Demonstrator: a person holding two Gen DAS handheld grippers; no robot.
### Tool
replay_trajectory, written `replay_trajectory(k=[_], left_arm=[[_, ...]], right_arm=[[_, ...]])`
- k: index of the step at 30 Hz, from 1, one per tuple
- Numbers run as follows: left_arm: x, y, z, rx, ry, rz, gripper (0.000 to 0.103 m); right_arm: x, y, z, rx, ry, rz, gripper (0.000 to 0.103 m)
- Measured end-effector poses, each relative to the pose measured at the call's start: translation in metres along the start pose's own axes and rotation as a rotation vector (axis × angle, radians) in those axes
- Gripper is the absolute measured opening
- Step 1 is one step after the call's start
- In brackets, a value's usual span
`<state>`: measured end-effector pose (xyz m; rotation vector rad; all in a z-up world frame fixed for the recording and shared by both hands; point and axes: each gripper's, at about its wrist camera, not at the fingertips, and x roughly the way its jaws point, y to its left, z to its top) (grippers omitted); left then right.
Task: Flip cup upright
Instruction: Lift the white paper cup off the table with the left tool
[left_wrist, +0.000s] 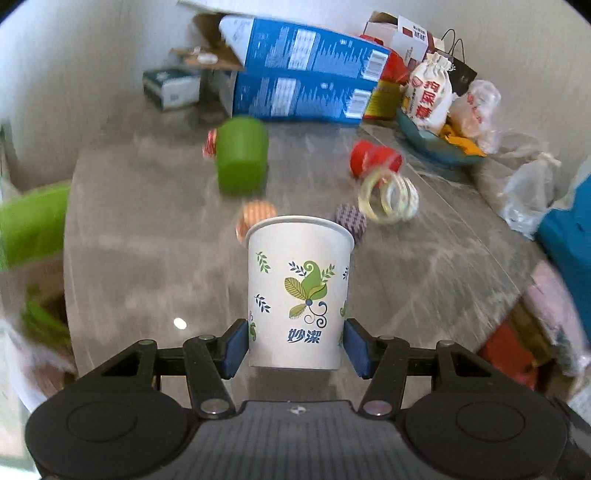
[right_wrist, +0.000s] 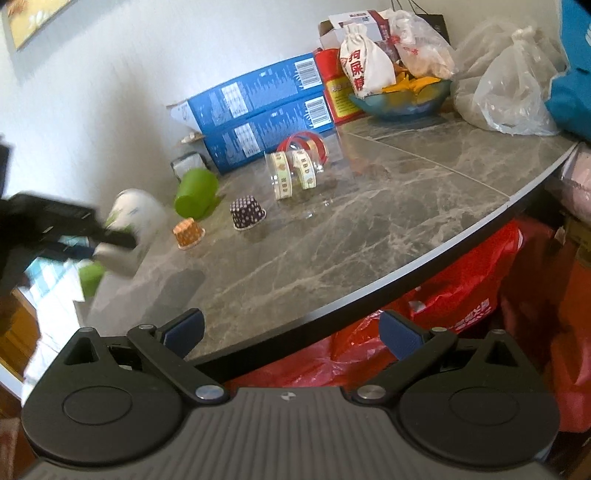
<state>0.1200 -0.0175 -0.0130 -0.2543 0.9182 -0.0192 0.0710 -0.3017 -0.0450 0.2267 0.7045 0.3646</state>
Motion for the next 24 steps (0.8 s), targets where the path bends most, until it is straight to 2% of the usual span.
replay_trajectory(k=[2,4,8,14,24], left_arm=[[0.002,0.004,-0.017,-0.033,-0.008,-0.010,0.059],[0.008,0.005,-0.030,-0.074,0.007,-0.064,0.059],[0.019,-0.003,-0.037,-0.089,0.035,-0.121,0.059],[0.027,-0.012,-0.041,-0.066,0.061,-0.086,0.059],[0.028,-0.008,-0.042,-0.063,0.057,-0.103,0.059]], right_arm=[[0.002,0.005,-0.001,-0.008,0.006,-0.001,0.102],[0.003,0.008,-0.003,-0.014,-0.001,-0.005,0.102],[0.005,0.008,-0.005,0.010,0.000,-0.033,0.102],[0.004,0.014,-0.004,0.006,-0.003,-0.063,0.102],[0.015,0.015,0.000,0.038,0.034,-0.048,0.102]])
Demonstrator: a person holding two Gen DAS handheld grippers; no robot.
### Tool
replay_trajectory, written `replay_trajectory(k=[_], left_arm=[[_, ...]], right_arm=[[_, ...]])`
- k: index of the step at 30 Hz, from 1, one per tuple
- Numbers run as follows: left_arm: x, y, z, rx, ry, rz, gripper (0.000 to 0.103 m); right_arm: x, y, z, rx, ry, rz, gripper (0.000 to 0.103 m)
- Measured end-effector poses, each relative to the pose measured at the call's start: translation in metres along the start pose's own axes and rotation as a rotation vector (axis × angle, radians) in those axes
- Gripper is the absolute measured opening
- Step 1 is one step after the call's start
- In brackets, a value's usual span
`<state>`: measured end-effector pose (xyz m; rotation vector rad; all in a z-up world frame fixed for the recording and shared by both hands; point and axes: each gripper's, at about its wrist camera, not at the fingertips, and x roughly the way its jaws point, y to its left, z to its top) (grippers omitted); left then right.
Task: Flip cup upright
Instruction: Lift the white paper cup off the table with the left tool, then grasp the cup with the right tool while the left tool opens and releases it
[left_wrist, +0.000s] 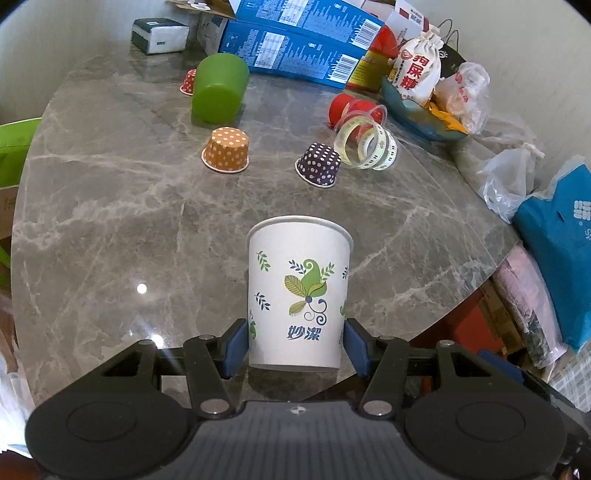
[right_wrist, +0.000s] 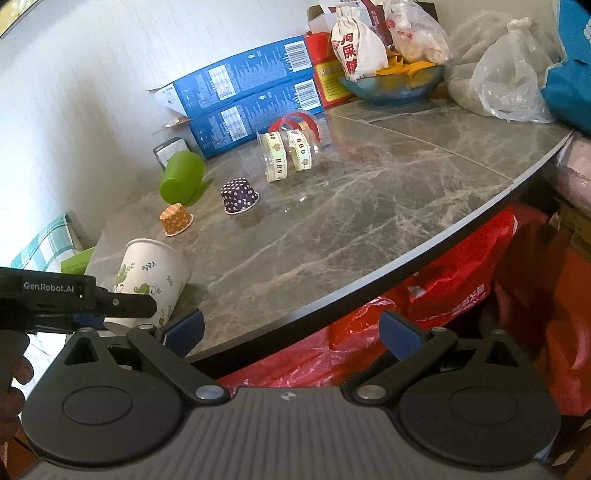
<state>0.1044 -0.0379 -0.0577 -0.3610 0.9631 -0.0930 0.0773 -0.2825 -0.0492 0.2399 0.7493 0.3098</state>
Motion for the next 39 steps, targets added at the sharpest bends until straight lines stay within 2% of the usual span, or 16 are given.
replay_trajectory(k=[3,6,12,15,19,23,25,27,30,39], left_arm=[[0.000,-0.004,0.000,0.021,-0.001,0.010,0.061],[0.002,-0.005,0.000,0.029,0.006,0.008,0.071],[-0.005,0.004,-0.001,0.011,-0.004,-0.029,0.072],[-0.019,0.015,-0.002,-0.014,-0.035,-0.063,0.072],[-0.046,0.040,-0.006,-0.076,-0.103,-0.115,0.072],[-0.064,0.071,-0.012,-0.115,-0.159,-0.107,0.076],[-0.066,0.084,-0.016,-0.125,-0.158,-0.100,0.076],[-0.067,0.096,-0.020,-0.137,-0.161,-0.100,0.076],[-0.068,0.110,-0.027,-0.167,-0.159,-0.117,0.076],[-0.068,0.143,-0.038,-0.223,-0.159,-0.152,0.076]], right_arm=[[0.002,0.000,0.000,0.009,0.001,0.009,0.102],[0.006,-0.001,0.000,0.021,0.007,0.032,0.102],[0.016,-0.004,0.003,0.085,0.047,0.070,0.102],[0.020,0.004,0.009,0.100,0.055,0.106,0.102],[0.035,0.022,0.025,0.138,0.103,0.215,0.102],[0.063,0.053,0.042,0.093,0.189,0.259,0.102],[0.075,0.068,0.048,0.050,0.224,0.245,0.100],[0.083,0.083,0.051,0.000,0.243,0.215,0.090],[0.091,0.098,0.054,-0.035,0.267,0.212,0.082],[0.105,0.131,0.062,-0.130,0.320,0.155,0.070]])
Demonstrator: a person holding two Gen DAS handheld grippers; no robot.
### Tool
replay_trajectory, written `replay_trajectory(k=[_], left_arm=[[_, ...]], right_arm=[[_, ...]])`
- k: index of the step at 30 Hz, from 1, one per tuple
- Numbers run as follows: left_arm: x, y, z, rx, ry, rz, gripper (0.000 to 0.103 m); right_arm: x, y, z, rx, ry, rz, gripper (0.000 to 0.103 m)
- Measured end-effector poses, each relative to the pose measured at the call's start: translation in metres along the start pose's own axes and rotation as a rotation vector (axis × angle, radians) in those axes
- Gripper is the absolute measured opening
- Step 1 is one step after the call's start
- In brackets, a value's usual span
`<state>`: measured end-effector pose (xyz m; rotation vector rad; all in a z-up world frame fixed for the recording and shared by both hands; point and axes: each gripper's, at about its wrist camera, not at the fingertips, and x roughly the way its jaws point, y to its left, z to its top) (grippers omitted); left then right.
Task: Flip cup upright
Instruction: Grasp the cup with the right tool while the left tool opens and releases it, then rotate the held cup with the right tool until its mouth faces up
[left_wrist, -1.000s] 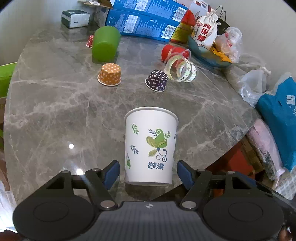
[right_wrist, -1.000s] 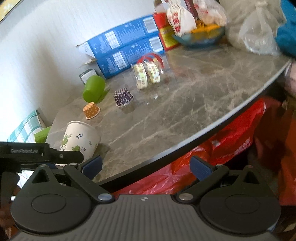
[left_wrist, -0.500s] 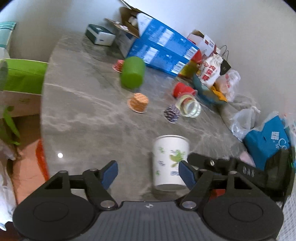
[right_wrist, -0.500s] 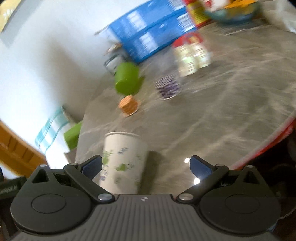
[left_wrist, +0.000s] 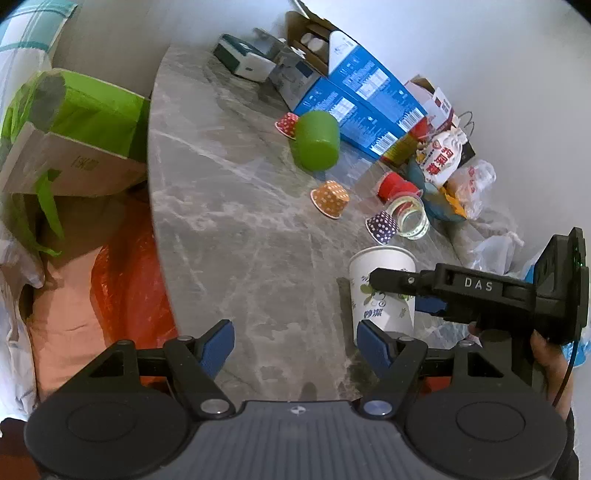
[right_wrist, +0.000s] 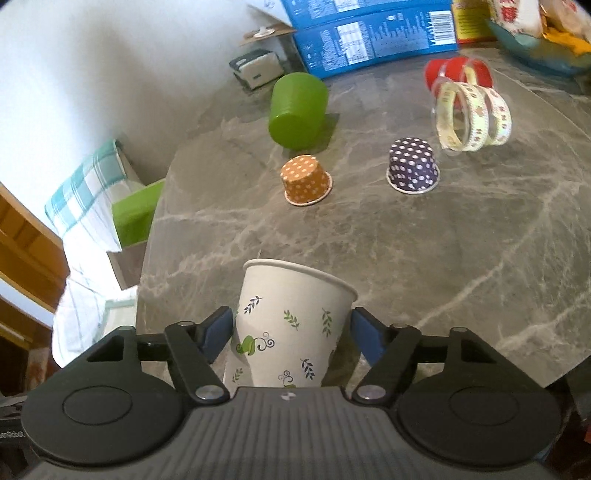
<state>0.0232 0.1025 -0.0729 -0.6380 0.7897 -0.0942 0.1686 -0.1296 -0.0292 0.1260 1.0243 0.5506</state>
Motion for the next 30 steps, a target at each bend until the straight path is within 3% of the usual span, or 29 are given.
replay_trajectory(k=[14,18,23,25,28,30], left_arm=[[-0.013,0.022,-0.007,-0.034,-0.020,-0.031,0.076],[-0.015,0.022,-0.011,-0.030,-0.029,-0.039,0.076],[-0.018,0.014,-0.014,-0.011,-0.051,-0.078,0.076],[-0.020,0.005,-0.017,0.023,-0.064,-0.111,0.076],[-0.021,-0.007,-0.021,0.069,-0.102,-0.143,0.076],[-0.020,-0.013,-0.024,0.084,-0.116,-0.154,0.076]], right_arm=[[0.016,0.027,0.012,-0.082,0.056,-0.029,0.067],[-0.009,0.028,0.002,-0.140,-0.075,0.008,0.066],[-0.027,0.018,-0.011,-0.150,-0.148,-0.001,0.065],[-0.037,0.014,-0.018,-0.168,-0.251,-0.021,0.065],[-0.050,0.012,-0.042,-0.279,-0.506,-0.125,0.065],[-0.050,0.006,-0.057,-0.334,-0.607,-0.122,0.065]])
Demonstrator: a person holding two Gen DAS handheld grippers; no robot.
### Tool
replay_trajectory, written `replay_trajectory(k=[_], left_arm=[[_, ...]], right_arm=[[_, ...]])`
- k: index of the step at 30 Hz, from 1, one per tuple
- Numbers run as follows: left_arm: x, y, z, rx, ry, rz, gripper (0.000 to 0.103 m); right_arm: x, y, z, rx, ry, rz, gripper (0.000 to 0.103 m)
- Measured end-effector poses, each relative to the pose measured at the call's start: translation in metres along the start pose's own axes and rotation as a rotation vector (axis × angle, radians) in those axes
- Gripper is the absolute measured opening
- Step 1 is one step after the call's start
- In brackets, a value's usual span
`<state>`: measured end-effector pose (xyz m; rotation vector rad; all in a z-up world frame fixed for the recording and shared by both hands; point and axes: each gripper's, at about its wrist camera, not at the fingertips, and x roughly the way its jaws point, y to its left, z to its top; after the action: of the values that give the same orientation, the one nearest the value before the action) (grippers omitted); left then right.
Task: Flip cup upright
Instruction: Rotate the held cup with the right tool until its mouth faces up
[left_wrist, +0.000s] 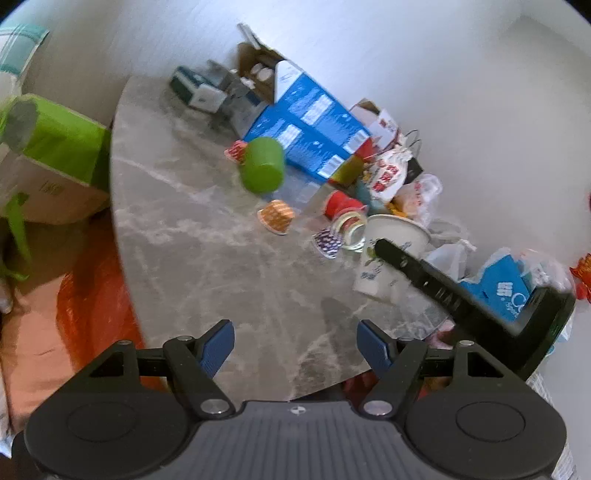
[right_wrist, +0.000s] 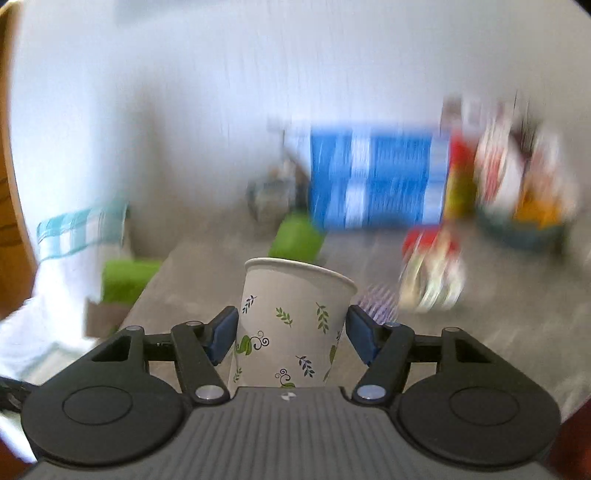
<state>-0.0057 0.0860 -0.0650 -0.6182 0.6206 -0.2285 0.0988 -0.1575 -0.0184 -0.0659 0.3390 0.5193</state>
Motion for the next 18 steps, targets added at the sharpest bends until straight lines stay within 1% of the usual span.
replay_trajectory(k=[1,4,5,7,9,12,15,18], left_arm=[[0.001,-0.003,-0.002,0.005,-0.006,-0.008,0.076],[0.002,-0.009,-0.007,0.010,-0.021,-0.027,0.076],[0.004,-0.010,-0.009,0.007,-0.024,-0.031,0.076],[0.007,-0.011,-0.013,0.007,-0.026,-0.032,0.076],[0.011,-0.013,-0.016,0.005,-0.024,-0.028,0.076],[0.015,-0.015,-0.019,0.012,-0.026,-0.027,0.076],[0.020,-0.016,-0.022,0.006,-0.030,-0.029,0.076],[0.024,-0.019,-0.025,0.016,-0.022,-0.023,0.076]], right_arm=[[-0.003,-0.002,-0.009,-0.004,-0.047,0.001,0.065],[-0.009,-0.006,-0.038,-0.015,-0.219,-0.051,0.065],[-0.009,-0.010,-0.048,0.001,-0.262,-0.053,0.065],[-0.005,-0.017,-0.064,0.027,-0.312,-0.057,0.065],[-0.001,-0.018,-0.077,0.015,-0.341,-0.076,0.065],[0.001,-0.013,-0.089,-0.026,-0.393,-0.078,0.064],[0.002,-0.009,-0.093,-0.049,-0.402,-0.090,0.064],[0.001,-0.008,-0.098,-0.038,-0.403,-0.096,0.063]])
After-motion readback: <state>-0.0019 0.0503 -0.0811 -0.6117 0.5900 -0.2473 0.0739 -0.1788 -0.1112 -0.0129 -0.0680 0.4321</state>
